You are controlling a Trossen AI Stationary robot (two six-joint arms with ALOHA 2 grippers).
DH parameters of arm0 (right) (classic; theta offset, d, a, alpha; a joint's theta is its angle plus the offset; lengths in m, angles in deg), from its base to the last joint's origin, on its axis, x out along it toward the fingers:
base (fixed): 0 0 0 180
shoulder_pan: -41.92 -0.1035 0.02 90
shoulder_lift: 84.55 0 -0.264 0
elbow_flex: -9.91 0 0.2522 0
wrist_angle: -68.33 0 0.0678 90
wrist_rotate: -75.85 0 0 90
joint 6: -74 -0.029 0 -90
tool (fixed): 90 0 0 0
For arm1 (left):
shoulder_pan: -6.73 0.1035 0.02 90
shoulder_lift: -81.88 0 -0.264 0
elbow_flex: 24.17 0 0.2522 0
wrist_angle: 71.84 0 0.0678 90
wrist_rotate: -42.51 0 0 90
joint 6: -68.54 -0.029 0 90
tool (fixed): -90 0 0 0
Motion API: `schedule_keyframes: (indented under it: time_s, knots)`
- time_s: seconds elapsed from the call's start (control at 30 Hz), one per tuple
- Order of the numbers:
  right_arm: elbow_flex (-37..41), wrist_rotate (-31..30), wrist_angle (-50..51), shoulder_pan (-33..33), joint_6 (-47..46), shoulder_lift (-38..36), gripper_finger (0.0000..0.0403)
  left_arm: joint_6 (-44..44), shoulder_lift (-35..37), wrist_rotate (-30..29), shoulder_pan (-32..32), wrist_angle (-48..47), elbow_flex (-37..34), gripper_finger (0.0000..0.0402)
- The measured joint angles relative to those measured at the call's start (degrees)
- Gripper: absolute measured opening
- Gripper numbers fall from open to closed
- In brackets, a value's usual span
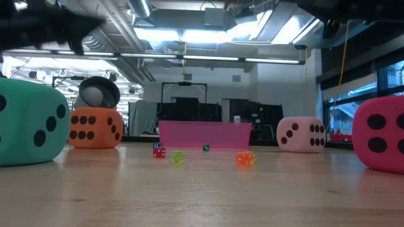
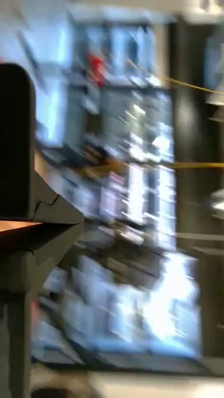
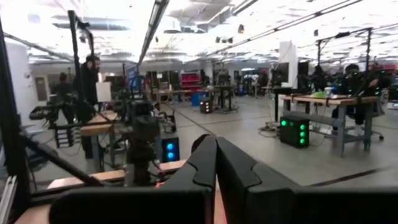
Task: Pick & Place Dice
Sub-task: Put the big pink dice into the pink bin
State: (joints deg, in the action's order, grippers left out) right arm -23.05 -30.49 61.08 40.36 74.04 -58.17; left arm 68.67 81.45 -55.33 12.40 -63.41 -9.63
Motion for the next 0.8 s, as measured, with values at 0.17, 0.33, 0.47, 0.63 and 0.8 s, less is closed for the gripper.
schedule_keyframes:
  time_s: [0.17, 0.33, 0.47, 0.63, 0.8]
  knots:
    - [-1.73, -3.47, 2.59, 0.06, 2.63, 1.43, 0.0013, -1.31, -0.31, 3.57, 0.0, 13.86, -0.02, 0.0006]
    - [-7.94, -3.99, 9.15, 0.06, 4.99, 5.3, 0.0013, -1.41, -0.69, 0.29, 0.07, 12.13, -0.02, 0.0016]
    - [-13.38, -3.39, 15.22, 0.06, 5.75, 8.62, 0.0013, 0.59, -1.8, -1.63, 0.04, 8.01, -0.01, 0.0037]
    - [-18.09, -5.68, 22.04, 0.07, 4.05, 10.88, 0.0013, 0.56, -3.08, -2.46, 0.04, -0.25, 2.68, 0.0081]
    - [-22.95, -5.73, 31.51, 0.06, -0.18, 13.47, 0.0018, -0.32, -4.69, -2.48, 0.04, -6.04, 6.14, 0.0123]
